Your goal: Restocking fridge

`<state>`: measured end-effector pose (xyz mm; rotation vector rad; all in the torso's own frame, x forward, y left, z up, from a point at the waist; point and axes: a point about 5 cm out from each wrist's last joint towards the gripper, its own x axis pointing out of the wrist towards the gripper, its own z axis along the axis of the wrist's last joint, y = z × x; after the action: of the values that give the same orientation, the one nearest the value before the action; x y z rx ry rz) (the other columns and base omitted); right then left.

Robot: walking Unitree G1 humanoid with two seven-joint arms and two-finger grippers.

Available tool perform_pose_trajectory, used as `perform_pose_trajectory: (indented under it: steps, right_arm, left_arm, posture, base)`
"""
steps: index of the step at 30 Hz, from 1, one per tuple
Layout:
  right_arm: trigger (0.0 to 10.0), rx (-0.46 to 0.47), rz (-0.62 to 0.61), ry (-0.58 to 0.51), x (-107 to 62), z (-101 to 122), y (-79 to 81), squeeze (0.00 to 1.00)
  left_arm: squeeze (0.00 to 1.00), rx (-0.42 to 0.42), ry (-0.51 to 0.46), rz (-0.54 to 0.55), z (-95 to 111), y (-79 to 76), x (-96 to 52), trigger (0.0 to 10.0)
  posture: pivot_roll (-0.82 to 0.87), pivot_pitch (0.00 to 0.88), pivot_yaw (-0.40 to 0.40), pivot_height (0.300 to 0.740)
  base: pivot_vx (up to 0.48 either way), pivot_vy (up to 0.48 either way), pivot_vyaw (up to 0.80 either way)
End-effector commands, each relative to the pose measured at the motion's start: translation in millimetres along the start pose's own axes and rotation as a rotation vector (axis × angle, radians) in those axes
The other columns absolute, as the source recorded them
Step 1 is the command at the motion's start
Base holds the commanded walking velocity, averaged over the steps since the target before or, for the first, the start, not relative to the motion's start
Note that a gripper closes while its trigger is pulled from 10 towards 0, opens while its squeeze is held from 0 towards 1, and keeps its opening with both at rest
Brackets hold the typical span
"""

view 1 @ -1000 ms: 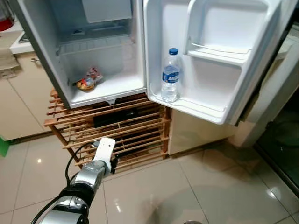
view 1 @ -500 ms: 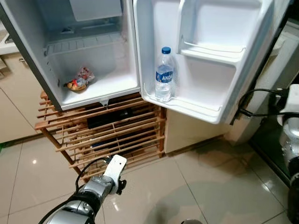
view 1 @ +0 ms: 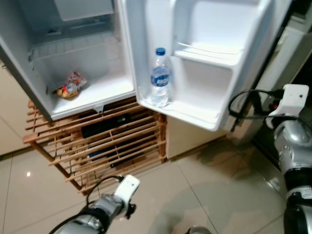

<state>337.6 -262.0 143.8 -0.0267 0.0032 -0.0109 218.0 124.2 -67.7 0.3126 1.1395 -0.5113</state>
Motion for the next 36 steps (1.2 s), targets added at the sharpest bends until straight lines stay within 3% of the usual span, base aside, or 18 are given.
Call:
perform_pose_trajectory:
  steps: [1,3,7,12,16,18,19,20,21,23,25,26,28,29,30,33,35,36]
  right_arm:
    - [10.0,0.047,0.209,-0.074,-3.2,20.6,34.6,0.00]
    - [10.0,0.113,0.358,-0.054,-21.4,19.9,50.3,0.00]
    - [10.0,0.227,0.716,0.133,-75.3,-0.5,68.2,0.00]
    - [10.0,0.324,0.763,0.219,-98.7,-10.4,55.0,0.00]
    - [10.0,0.332,0.622,0.290,-97.6,-27.6,33.1,0.00]
    - [10.0,0.233,0.378,0.345,-85.5,-45.1,10.9,0.00]
    - [10.0,0.233,0.378,0.345,-85.5,-45.1,10.9,0.00]
    - [10.0,0.159,0.213,0.343,-77.6,-50.6,-4.2,0.00]
    - [10.0,0.159,0.213,0.343,-77.6,-50.6,-4.2,0.00]
    - [10.0,0.072,-0.021,0.268,-67.9,-46.1,-23.0,0.00]
    - [10.0,0.027,-0.224,0.103,-63.2,-29.7,-32.1,0.00]
    - [10.0,0.027,-0.224,0.103,-63.2,-29.7,-32.1,0.00]
    - [10.0,0.041,-0.267,0.011,-63.8,-20.8,-25.3,0.00]
    - [10.0,0.041,-0.267,0.011,-63.8,-20.8,-25.3,0.00]
    - [10.0,0.037,-0.264,-0.015,-63.6,-19.8,-18.6,0.00]
    - [10.0,0.049,-0.201,-0.013,-60.0,-28.5,6.1,0.00]
    - [10.0,0.047,-0.182,0.005,-58.8,-37.0,16.3,0.00]
    - [10.0,0.042,-0.188,0.009,-59.2,-42.8,20.6,0.00]
  left_arm:
    - [0.00,0.013,0.020,0.018,-2.8,0.8,0.2,10.0]
    - [0.00,0.013,0.022,0.012,-2.5,-4.0,1.5,10.0]
    - [0.00,0.018,0.041,-0.004,-6.4,-1.7,0.8,10.0]
    - [0.00,0.025,0.048,-0.015,-5.1,-8.5,2.4,10.0]
    - [0.00,0.032,0.052,-0.009,-6.5,-2.2,0.7,10.0]
    - [0.00,0.043,0.054,-0.007,-7.5,1.0,-0.1,10.0]
    - [0.00,0.043,0.054,-0.007,-7.5,1.0,-0.1,10.0]
    - [0.00,0.050,0.051,-0.003,-7.4,2.3,-0.4,10.0]
    - [0.00,0.050,0.051,-0.003,-7.4,2.3,-0.4,10.0]
    - [0.00,0.088,0.020,0.027,-2.3,6.3,-1.3,10.0]
    - [0.00,0.079,-0.134,0.113,25.9,15.4,-6.0,10.0]
    - [0.00,0.079,-0.134,0.113,25.9,15.4,-6.0,10.0]
    - [0.00,-0.010,-0.272,0.113,50.7,19.2,-11.9,10.0]
    - [0.00,-0.010,-0.272,0.113,50.7,19.2,-11.9,10.0]
    - [0.00,-0.036,-0.353,0.110,66.0,20.7,-16.5,10.0]
    - [0.00,0.006,-0.565,0.160,102.7,29.2,-33.6,10.0]
    - [0.00,-0.027,-0.691,0.214,107.3,47.2,-47.3,10.0]
    - [0.00,-0.037,-0.812,0.275,105.6,65.1,-63.3,10.0]
  posture:
    - [-0.14,0.000,0.081,0.740]
    - [-0.14,0.000,0.080,0.740]
    - [-0.14,0.000,0.080,0.740]
    - [-0.16,0.000,0.087,0.740]
    - [-0.15,0.000,0.093,0.740]
    - [-0.15,0.000,0.093,0.740]
    - [-0.15,0.000,0.093,0.740]
    - [-0.14,0.000,0.096,0.740]
    - [-0.14,0.000,0.096,0.740]
    - [-0.14,0.000,0.096,0.740]
    - [-0.13,0.000,0.097,0.740]
    - [-0.13,0.000,0.097,0.740]
    - [-0.13,0.000,0.094,0.740]
    - [-0.13,0.000,0.094,0.740]
    - [-0.12,0.000,0.089,0.740]
    - [-0.11,0.000,0.083,0.740]
    - [-0.10,0.000,0.079,0.740]
    - [-0.10,0.000,0.075,0.740]
  base:
    - [0.000,0.000,0.00]
    - [0.000,0.000,0.00]
    - [0.000,0.000,0.00]
    - [0.000,0.000,0.00]
    - [0.000,0.000,0.00]
    - [0.000,0.000,0.00]
    - [0.000,0.000,0.00]
    - [0.000,0.000,0.00]
    - [0.000,0.000,0.00]
    - [0.000,0.000,0.00]
    - [0.000,0.000,0.00]
    - [0.000,0.000,0.00]
    - [0.000,0.000,0.00]
    - [0.000,0.000,0.00]
    - [0.000,0.000,0.00]
    - [0.000,0.000,0.00]
    - [0.000,0.000,0.00]
    - [0.000,0.000,0.00]
